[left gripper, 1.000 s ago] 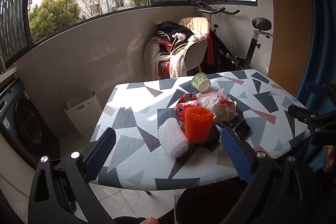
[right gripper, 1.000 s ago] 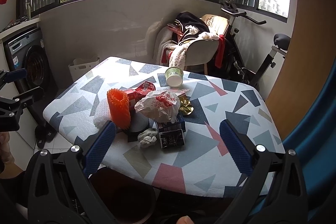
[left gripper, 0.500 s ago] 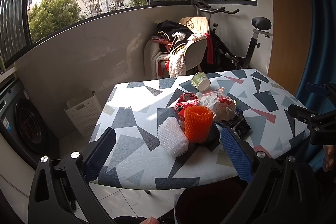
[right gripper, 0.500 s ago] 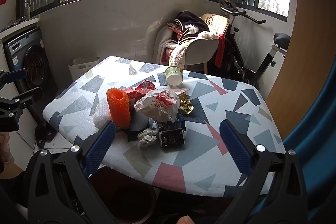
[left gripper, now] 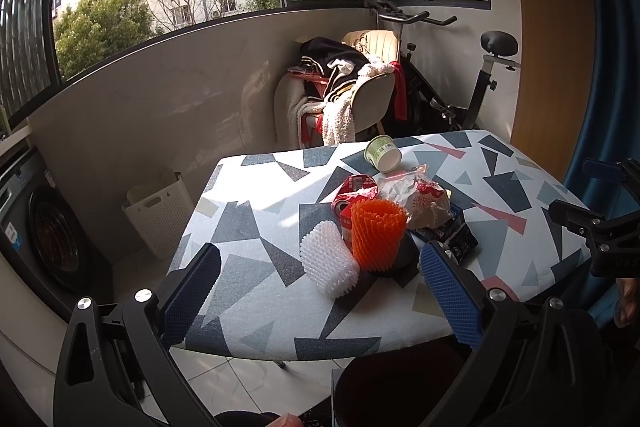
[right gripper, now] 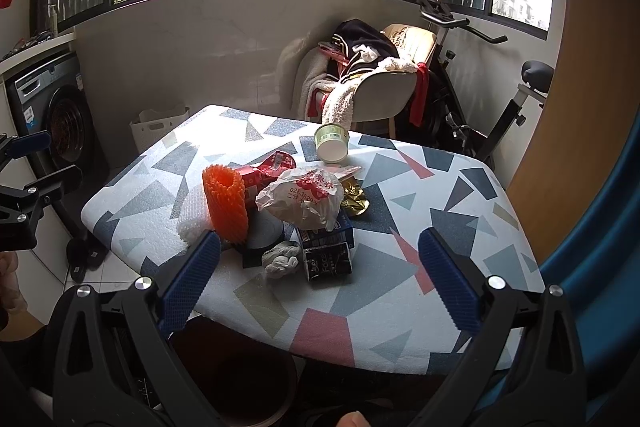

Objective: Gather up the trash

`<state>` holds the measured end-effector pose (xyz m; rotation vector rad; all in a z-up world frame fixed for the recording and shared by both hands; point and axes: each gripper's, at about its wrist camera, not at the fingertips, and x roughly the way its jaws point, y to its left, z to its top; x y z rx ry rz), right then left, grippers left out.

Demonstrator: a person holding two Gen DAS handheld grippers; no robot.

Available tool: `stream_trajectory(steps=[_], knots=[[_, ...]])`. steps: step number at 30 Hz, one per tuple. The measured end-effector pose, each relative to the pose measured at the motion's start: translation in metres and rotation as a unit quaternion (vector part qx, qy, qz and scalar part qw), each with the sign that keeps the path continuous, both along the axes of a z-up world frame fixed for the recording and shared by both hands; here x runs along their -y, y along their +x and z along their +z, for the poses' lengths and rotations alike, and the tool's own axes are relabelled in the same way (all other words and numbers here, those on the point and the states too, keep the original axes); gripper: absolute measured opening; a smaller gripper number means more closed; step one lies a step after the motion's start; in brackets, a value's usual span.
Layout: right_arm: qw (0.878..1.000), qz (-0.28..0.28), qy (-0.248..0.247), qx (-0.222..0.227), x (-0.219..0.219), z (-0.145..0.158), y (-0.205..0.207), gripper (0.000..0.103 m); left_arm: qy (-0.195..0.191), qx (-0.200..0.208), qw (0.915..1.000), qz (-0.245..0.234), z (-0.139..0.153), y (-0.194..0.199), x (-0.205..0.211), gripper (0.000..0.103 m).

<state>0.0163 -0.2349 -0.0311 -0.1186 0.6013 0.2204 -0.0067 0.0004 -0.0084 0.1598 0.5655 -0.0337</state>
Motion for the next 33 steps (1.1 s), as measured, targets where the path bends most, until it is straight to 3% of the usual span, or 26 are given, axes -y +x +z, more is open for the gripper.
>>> stream_trajectory(steps=[11, 19, 25, 29, 31, 33], knots=[[1.000, -0.001, 0.000, -0.013, 0.000, -0.011, 0.007, 0.098, 0.004, -0.009, 0.9999, -0.002, -0.006, 0.008, 0.001, 0.098], [0.998, 0.005, 0.050, -0.040, 0.011, -0.033, 0.019, 0.098, -0.059, -0.036, 0.9973, -0.024, -0.032, 0.027, -0.020, 0.098], [0.997, 0.003, 0.074, -0.030, 0.014, -0.053, 0.027, 0.098, -0.026, -0.005, 0.9995, -0.018, -0.050, 0.031, -0.020, 0.098], [0.992, 0.008, 0.104, -0.069, 0.017, -0.067, 0.042, 0.098, -0.036, -0.013, 0.9991, -0.017, -0.063, 0.040, -0.027, 0.098], [0.990, 0.026, 0.094, -0.107, 0.011, -0.077, 0.052, 0.098, -0.043, -0.013, 0.9988, -0.017, -0.068, 0.045, -0.031, 0.098], [0.994, 0.014, 0.044, -0.099, 0.002, -0.085, 0.056, 0.098, -0.049, -0.009, 0.9984, -0.025, -0.071, 0.048, -0.033, 0.098]])
